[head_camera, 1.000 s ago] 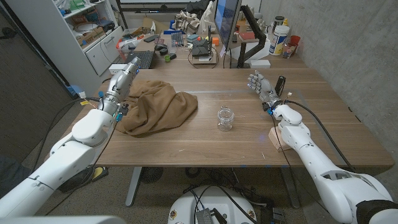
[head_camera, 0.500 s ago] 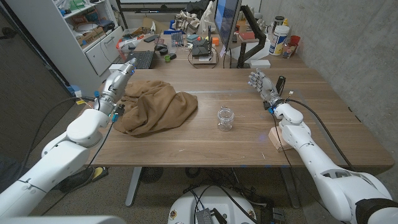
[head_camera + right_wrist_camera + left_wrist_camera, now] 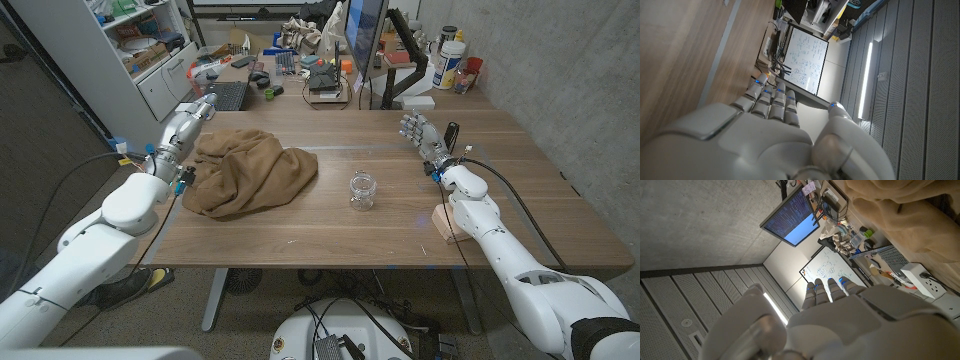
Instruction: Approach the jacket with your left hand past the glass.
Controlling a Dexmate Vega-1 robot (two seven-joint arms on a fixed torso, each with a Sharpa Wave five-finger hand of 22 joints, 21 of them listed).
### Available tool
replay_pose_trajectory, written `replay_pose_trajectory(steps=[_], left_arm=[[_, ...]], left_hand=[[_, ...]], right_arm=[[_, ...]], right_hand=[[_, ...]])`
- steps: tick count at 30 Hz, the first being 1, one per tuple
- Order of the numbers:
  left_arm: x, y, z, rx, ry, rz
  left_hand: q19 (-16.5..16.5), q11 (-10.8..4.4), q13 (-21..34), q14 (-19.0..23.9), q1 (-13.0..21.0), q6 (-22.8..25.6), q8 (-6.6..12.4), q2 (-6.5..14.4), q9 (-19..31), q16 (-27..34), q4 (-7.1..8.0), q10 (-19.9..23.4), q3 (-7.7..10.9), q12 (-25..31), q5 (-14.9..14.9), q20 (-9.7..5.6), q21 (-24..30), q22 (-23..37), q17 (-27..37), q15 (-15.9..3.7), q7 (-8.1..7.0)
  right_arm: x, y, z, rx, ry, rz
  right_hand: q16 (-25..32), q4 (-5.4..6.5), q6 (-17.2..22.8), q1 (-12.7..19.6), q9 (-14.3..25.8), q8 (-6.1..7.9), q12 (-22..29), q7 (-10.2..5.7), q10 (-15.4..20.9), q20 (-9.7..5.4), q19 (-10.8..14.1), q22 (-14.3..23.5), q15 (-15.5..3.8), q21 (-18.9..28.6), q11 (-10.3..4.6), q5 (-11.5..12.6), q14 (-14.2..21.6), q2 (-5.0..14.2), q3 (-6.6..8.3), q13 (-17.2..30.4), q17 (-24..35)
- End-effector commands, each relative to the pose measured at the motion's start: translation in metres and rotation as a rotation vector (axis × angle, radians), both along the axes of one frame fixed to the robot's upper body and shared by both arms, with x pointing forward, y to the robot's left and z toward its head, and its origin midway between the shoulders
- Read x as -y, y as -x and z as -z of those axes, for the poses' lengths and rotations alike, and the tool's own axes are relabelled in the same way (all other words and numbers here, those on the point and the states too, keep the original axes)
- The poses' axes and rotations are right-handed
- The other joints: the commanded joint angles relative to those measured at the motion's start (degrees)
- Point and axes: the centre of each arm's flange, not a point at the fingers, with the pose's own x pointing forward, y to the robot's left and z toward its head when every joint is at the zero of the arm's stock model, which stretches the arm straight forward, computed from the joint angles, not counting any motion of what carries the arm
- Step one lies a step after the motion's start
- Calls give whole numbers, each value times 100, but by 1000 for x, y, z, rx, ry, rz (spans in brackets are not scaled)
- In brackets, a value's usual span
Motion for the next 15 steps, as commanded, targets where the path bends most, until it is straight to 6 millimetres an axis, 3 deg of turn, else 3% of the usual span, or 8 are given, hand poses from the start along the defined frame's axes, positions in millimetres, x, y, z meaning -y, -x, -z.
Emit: replay_pose_trajectory(steps=[1,15], left_arm=[[-10,3,-7,-11,-40,-62],[-14,3,-14,-27,-116,-126]], left_hand=[[7,-9,14,29,56,24,35,19,27,32,-15,42,-22,13,35,33,25,28,19,-3,18],[19,-51,14,45,75,48,37,26,27,32,-24,39,-33,6,41,19,29,27,19,-26,-9]], right_arm=[[1,-1,0,3,-5,5],[0,1,5,-5,-8,15]], right_hand=[[31,-18,32,-48,10,25,16,-13,41,-19,42,29,-18,-25,-10,52,47,-17,-21,24,3],[26,-23,39,-55,10,25,16,-19,52,-14,55,30,-18,-60,-6,54,50,-13,-29,24,3]])
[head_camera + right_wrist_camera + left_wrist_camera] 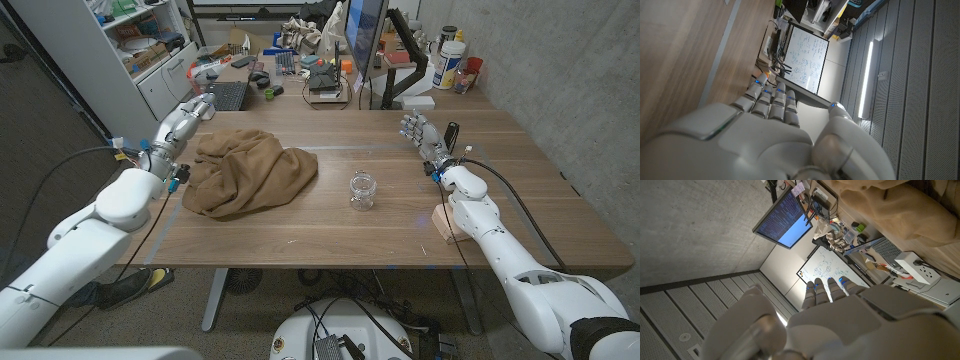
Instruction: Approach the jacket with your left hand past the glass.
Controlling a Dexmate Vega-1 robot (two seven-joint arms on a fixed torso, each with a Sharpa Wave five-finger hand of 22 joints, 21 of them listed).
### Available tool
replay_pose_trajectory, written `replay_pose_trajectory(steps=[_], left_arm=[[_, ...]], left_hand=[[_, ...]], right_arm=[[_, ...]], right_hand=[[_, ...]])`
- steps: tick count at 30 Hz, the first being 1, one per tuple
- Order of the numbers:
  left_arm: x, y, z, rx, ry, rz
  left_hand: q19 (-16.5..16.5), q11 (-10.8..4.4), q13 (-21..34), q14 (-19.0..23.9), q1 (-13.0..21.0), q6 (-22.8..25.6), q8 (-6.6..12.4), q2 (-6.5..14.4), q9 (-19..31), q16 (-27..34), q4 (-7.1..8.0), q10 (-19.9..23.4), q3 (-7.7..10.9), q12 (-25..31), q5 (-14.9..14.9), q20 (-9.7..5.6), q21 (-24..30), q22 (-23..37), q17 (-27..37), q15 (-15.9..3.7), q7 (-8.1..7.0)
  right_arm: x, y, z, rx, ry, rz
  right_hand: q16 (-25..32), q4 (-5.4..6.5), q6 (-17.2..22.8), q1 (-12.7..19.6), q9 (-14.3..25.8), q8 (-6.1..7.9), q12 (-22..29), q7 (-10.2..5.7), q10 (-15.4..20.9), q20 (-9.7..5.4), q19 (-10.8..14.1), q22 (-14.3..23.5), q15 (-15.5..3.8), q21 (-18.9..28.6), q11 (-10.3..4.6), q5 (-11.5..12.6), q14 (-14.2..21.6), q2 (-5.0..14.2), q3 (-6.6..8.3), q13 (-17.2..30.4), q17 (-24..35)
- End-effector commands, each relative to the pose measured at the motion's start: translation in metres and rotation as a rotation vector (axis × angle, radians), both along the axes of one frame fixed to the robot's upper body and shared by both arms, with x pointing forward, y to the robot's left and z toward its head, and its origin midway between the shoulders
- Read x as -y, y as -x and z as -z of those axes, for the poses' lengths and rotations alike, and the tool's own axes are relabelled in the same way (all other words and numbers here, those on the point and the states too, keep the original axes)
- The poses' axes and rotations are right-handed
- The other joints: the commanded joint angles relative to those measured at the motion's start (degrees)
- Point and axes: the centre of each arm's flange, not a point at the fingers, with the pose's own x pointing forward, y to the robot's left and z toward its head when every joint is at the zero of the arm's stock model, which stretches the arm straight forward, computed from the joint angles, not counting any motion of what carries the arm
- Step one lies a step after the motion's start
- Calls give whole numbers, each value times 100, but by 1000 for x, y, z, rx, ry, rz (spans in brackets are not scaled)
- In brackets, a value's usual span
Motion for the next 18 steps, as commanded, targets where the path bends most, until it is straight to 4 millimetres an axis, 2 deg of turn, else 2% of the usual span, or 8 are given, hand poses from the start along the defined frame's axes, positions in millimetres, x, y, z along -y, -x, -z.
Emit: replay_pose_trajectory(steps=[1,18], left_arm=[[-6,4,-12,-1,-61,-50],[-16,8,-21,-9,-138,-150]], left_hand=[[19,-21,14,36,76,49,37,27,28,32,-1,9,-9,6,41,19,29,27,19,-17,-8],[12,-51,15,51,103,95,46,34,29,31,-15,15,-22,1,51,35,25,27,19,-41,-14]], right_arm=[[0,1,4,-6,-4,12],[-2,5,5,-2,-6,22]], right_hand=[[26,0,42,-34,11,26,17,-20,55,-11,55,30,-19,-19,-6,54,50,10,-6,24,3],[24,-5,44,-41,11,23,11,-16,55,-9,72,32,-14,-58,-22,56,64,18,-14,24,3]])
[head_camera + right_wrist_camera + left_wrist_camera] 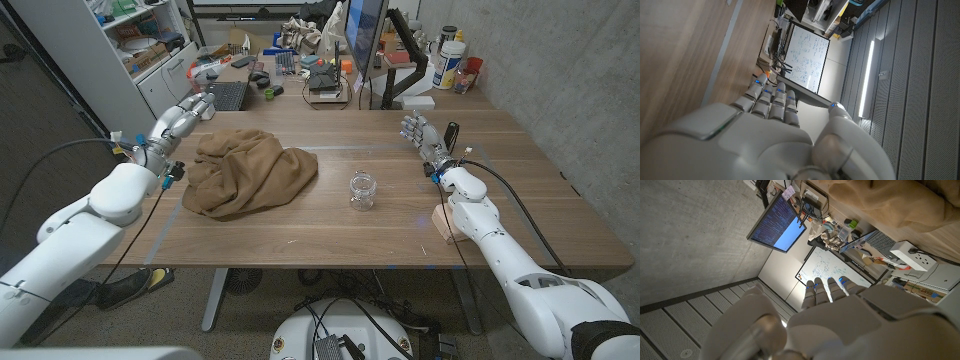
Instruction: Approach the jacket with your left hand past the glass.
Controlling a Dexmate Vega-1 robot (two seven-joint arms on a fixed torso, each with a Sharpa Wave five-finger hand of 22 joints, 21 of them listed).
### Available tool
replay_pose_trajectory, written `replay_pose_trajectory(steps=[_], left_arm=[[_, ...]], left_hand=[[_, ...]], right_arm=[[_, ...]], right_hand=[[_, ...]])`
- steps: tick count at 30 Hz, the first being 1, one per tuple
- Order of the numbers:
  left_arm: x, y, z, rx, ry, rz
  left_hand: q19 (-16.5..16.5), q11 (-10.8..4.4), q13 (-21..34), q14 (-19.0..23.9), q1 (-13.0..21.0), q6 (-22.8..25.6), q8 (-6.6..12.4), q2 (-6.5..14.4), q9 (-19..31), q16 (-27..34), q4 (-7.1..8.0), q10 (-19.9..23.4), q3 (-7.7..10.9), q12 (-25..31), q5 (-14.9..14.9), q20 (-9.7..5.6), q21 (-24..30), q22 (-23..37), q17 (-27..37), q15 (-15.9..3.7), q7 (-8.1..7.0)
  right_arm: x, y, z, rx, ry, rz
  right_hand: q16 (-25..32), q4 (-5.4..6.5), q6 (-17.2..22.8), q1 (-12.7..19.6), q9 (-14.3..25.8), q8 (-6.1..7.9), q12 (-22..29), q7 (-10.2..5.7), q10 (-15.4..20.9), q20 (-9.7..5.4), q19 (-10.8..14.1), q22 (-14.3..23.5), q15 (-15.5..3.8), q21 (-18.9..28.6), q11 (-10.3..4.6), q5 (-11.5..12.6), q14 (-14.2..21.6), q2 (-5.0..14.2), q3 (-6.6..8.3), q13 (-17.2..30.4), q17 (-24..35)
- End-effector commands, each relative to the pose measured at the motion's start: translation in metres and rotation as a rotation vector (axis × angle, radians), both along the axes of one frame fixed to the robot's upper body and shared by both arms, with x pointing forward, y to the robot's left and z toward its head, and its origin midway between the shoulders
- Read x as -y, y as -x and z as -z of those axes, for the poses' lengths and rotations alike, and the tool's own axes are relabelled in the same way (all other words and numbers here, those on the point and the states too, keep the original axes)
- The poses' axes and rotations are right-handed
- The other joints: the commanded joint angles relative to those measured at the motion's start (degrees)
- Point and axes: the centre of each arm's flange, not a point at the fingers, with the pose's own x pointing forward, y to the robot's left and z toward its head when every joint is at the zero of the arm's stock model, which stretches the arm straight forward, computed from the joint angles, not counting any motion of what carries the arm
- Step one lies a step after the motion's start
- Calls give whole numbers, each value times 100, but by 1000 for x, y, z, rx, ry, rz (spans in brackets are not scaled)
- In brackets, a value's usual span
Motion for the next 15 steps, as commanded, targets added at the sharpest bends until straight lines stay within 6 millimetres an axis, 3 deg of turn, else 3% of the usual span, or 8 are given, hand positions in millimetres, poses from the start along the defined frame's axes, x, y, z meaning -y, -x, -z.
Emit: replay_pose_trajectory(steps=[1,15], left_arm=[[-9,3,-8,3,-72,-112],[-14,-3,-14,-29,-140,-198]], left_hand=[[11,-57,15,25,77,80,51,6,29,33,-17,25,-23,5,52,39,24,26,19,-12,5],[54,-136,16,102,149,231,92,38,31,46,-50,103,-18,21,76,91,37,26,16,-65,-58]], right_arm=[[-1,3,2,0,-2,10],[1,7,5,3,-12,18]], right_hand=[[23,-6,42,-42,11,22,11,-19,56,12,52,32,9,-39,-17,56,40,17,-15,24,3],[25,-11,51,-49,11,23,13,-15,72,19,67,33,7,-73,-16,58,59,21,-23,24,3]])
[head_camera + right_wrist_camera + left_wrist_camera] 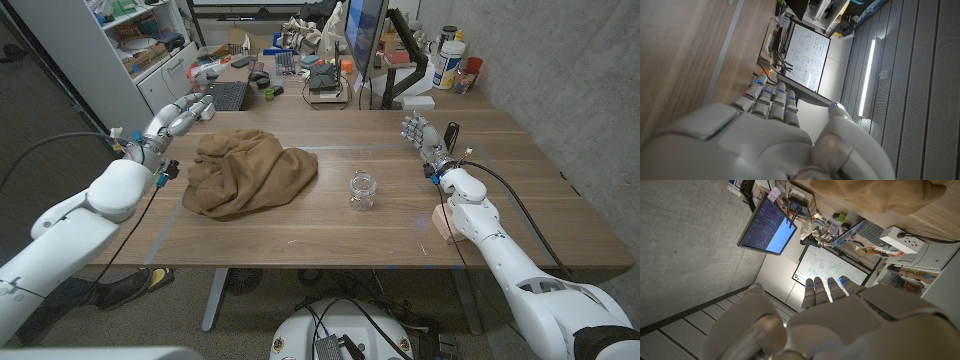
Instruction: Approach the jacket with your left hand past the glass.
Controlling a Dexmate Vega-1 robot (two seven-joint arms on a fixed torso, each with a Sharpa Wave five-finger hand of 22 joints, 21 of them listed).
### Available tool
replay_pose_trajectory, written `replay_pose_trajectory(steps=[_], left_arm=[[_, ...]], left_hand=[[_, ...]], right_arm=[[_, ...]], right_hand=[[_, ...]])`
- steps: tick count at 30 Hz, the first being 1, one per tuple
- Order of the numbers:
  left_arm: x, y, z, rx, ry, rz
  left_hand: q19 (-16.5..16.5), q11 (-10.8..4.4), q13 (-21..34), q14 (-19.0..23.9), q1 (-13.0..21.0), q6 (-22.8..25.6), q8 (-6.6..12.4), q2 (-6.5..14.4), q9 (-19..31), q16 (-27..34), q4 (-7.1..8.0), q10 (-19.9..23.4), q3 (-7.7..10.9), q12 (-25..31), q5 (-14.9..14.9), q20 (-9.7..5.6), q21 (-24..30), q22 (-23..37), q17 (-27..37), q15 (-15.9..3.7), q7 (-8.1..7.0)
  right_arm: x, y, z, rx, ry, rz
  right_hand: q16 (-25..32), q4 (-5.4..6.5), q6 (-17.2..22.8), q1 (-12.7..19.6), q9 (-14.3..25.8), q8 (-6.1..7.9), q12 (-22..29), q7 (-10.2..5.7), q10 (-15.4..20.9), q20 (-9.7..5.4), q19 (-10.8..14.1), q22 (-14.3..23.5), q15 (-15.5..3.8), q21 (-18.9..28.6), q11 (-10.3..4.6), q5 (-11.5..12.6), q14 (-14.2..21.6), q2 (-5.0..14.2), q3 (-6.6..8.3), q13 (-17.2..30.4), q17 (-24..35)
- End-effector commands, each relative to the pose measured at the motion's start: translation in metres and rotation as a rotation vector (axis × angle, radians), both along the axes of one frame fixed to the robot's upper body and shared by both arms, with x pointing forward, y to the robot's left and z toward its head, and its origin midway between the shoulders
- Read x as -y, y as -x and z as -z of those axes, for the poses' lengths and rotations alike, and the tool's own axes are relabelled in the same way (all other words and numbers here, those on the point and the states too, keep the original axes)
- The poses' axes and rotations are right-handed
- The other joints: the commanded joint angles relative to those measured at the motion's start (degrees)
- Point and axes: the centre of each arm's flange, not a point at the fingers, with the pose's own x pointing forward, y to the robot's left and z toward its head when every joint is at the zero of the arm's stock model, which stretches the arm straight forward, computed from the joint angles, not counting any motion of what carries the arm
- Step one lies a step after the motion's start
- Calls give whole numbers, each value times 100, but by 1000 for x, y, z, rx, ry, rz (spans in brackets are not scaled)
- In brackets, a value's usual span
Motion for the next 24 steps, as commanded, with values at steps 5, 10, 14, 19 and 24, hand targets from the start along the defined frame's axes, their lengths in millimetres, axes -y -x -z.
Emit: replay_pose_trajectory(steps=[5,10,14,19,24], left_arm=[[-1,-5,-12,-27,-94,-99],[3,-7,-16,-33,-123,-112],[6,-10,-18,-37,-131,-112],[8,-13,-19,-40,-141,-117],[12,-18,-20,-59,-167,-134]], left_hand=[[-5,-56,16,30,100,95,48,24,31,42,-42,4,3,16,43,50,34,26,15,9,8],[-8,-44,16,37,122,97,45,32,31,42,-53,3,7,13,49,56,33,26,15,10,1],[-9,-37,16,39,143,101,43,39,32,39,-63,1,11,10,54,55,31,26,14,10,-1],[-13,-46,17,40,166,108,41,45,32,37,-75,4,15,9,60,56,29,26,13,5,-1],[-19,-49,17,39,189,114,40,53,33,34,-86,0,20,5,66,65,26,26,13,2,4]], right_arm=[[2,4,3,7,-9,10],[3,6,4,8,-10,10],[4,7,5,9,-14,12],[6,9,6,11,-17,17],[7,10,7,13,-20,21]], right_hand=[[24,-16,59,-51,11,25,17,-26,55,-1,56,34,3,-43,17,58,66,20,-27,24,2],[24,-18,67,-53,11,27,18,-36,62,-3,64,34,-1,-53,24,59,70,21,-29,24,2],[23,-19,71,-55,11,28,20,-40,71,0,73,34,-3,-59,13,59,72,22,-31,24,2],[26,-21,86,-56,11,33,20,-47,75,4,84,35,-9,-69,12,60,85,23,-34,24,2],[25,-24,91,-58,11,33,23,-54,89,3,93,35,-12,-80,2,60,90,24,-36,24,2]])
